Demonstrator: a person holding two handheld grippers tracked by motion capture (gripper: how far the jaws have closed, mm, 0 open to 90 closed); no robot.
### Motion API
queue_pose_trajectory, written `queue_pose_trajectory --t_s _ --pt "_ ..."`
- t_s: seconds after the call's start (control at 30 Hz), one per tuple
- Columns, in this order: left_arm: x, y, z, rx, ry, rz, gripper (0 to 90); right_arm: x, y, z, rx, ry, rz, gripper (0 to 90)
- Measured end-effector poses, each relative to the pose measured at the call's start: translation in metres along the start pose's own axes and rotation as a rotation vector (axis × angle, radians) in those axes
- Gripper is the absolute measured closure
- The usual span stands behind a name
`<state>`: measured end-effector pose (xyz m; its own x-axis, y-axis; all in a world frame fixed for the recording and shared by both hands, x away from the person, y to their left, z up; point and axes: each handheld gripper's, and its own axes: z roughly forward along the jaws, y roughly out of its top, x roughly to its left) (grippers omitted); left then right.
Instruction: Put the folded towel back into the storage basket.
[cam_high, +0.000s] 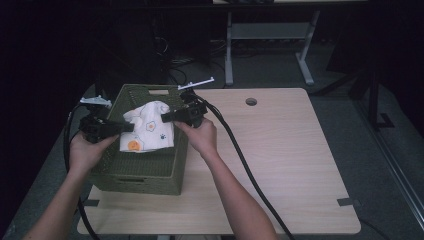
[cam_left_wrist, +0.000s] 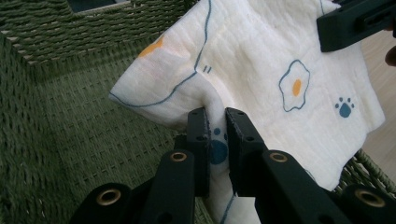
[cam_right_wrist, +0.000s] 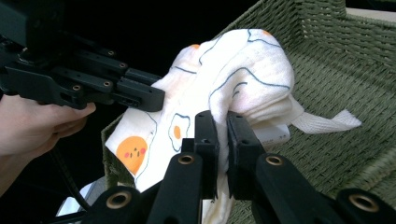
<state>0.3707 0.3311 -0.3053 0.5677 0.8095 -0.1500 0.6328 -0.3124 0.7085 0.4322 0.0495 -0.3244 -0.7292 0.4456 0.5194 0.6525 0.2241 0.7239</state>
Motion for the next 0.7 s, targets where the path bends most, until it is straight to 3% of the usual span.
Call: queue_pose_trajectory --t_s 0.7 --pt "0.011 -0.008 0.012 0.069 0.041 0.007 79.7 -0.006 -0.012 0.024 0.025 -0.017 0.016 83.9"
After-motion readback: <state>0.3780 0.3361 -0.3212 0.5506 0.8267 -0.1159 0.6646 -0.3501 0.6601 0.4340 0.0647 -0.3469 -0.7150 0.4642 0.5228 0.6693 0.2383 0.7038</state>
